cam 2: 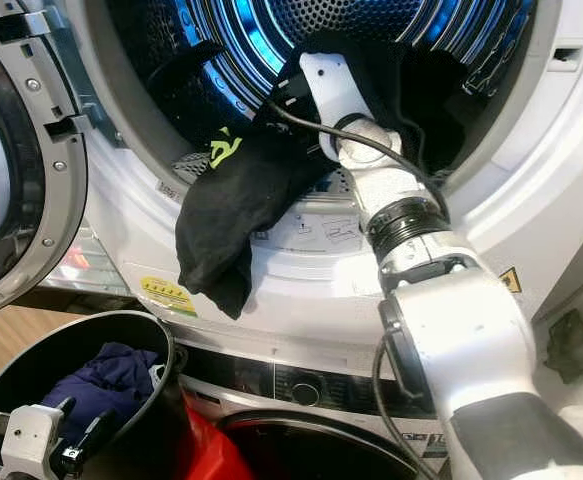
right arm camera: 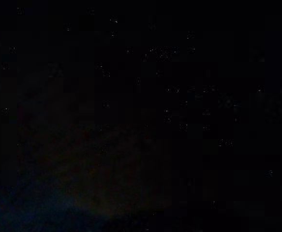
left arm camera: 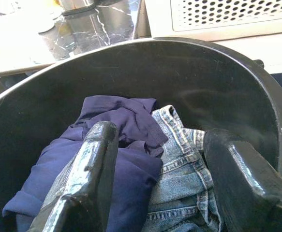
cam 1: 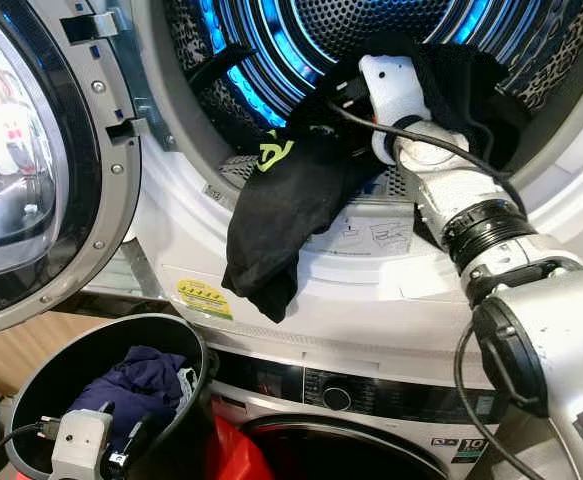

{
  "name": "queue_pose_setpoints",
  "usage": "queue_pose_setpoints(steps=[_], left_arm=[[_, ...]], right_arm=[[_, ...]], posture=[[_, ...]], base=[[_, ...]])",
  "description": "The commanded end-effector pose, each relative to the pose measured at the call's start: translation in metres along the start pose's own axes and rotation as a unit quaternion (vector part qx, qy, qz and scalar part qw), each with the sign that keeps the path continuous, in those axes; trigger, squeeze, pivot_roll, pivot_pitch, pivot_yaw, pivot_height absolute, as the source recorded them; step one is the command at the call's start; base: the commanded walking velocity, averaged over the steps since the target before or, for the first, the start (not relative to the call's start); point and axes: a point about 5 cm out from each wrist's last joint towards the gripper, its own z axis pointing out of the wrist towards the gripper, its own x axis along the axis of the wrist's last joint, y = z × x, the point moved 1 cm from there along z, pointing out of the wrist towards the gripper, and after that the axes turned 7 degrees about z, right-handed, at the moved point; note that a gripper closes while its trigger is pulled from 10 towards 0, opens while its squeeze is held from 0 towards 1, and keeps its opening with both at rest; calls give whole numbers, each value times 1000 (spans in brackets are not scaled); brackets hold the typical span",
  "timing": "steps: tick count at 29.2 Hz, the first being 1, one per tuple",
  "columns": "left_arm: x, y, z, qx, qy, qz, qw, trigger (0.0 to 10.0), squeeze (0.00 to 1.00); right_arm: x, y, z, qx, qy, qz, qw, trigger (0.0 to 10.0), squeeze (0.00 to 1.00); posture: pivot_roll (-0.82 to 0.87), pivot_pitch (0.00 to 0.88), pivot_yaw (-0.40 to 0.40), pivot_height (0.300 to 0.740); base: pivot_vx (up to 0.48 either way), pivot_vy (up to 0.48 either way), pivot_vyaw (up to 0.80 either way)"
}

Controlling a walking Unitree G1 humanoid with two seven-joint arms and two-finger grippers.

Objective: Clothes washing

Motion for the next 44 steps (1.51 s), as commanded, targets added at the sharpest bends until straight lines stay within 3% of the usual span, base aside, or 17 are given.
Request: queue_pose_setpoints(steps=[1, 6, 8, 11, 16, 20, 23, 24, 25, 29, 32, 34, 39, 40, 41, 43, 44], left_arm=[[-3, 12, 1, -49, -22, -17, 998, 10000, 0], [19, 26, 5, -157, 0, 9, 987, 10000, 0], [28, 29, 7, -182, 9, 11, 983, 10000, 0], [33, 29, 9, -182, 13, 10, 983, 10000, 0], [43, 25, 15, -149, 28, 19, 988, 10000, 0], [44, 24, 16, -139, 30, 8, 990, 10000, 0], [45, 25, 14, -143, 28, 12, 989, 10000, 0], [42, 27, 12, -142, 22, 10, 990, 10000, 0], [42, 27, 12, -142, 22, 10, 990, 10000, 0], [39, 30, 12, -147, 21, 14, 989, 10000, 0], [39, 31, 13, -148, 19, 16, 989, 10000, 0], [39, 32, 14, -150, 19, 14, 988, 10000, 0], [42, 36, 20, -153, 24, 19, 988, 10000, 0], [43, 35, 20, -150, 25, 17, 988, 10000, 0], [44, 34, 20, -147, 27, 16, 989, 10000, 0], [45, 35, 20, -146, 31, 13, 989, 10000, 0], [47, 35, 21, -147, 34, 14, 988, 10000, 0]], right_arm=[[14, 9, 0, -26, 21, 13, 999, 10000, 0], [14, 18, -1, -56, 30, 49, 997, 10000, 0], [21, 27, -2, -86, 51, 100, 990, 10000, 0], [25, 34, -3, -111, 63, 126, 984, 10000, 0], [63, 55, -9, -184, 110, 122, 969, 10000, 0], [66, 65, -13, -225, 115, 144, 957, 10000, 0], [58, 38, -5, -130, 95, 198, 967, 10000, 0], [50, 8, 0, -37, 75, 177, 981, 10000, 0], [50, 8, 0, -37, 75, 177, 981, 10000, 0], [50, -30, -1, 114, 94, 272, 951, 10000, 0], [49, -45, -2, 174, 90, 282, 939, 10000, 0], [47, -50, -3, 187, 83, 267, 942, 10000, 0], [52, -46, -3, 188, 73, 157, 967, 10000, 0], [52, -42, -2, 166, 73, 119, 976, 10000, 0], [50, -29, 0, 96, 69, 57, 991, 10000, 0], [54, -7, 0, 14, 82, 51, 995, 10000, 0], [58, 11, -1, -34, 99, 87, 991, 10000, 0]], posture=[[181, 0, 78, 740], [188, 0, 78, 740], [191, 0, 79, 740], [187, 0, 82, 740], [193, 0, 75, 740], [193, 0, 75, 740], [200, 0, 72, 740], [191, 0, 76, 740], [191, 0, 76, 740], [177, 0, 79, 740], [168, 0, 83, 740], [162, 0, 87, 740], [165, 0, 77, 740], [165, 0, 77, 740], [162, 0, 77, 740], [164, 0, 76, 740], [163, 0, 76, 740]], base=[[0, 0, 0], [0, 0, 0], [0, 0, 0], [0, 0, 0], [0, 0, 0], [0, 0, 0], [0, 0, 0], [0, 0, 0], [0, 0, 0], [0, 0, 0], [0, 0, 0], [0, 0, 0], [0, 0, 0], [0, 0, 0], [0, 0, 0], [0, 0, 0], [0, 0, 0]])
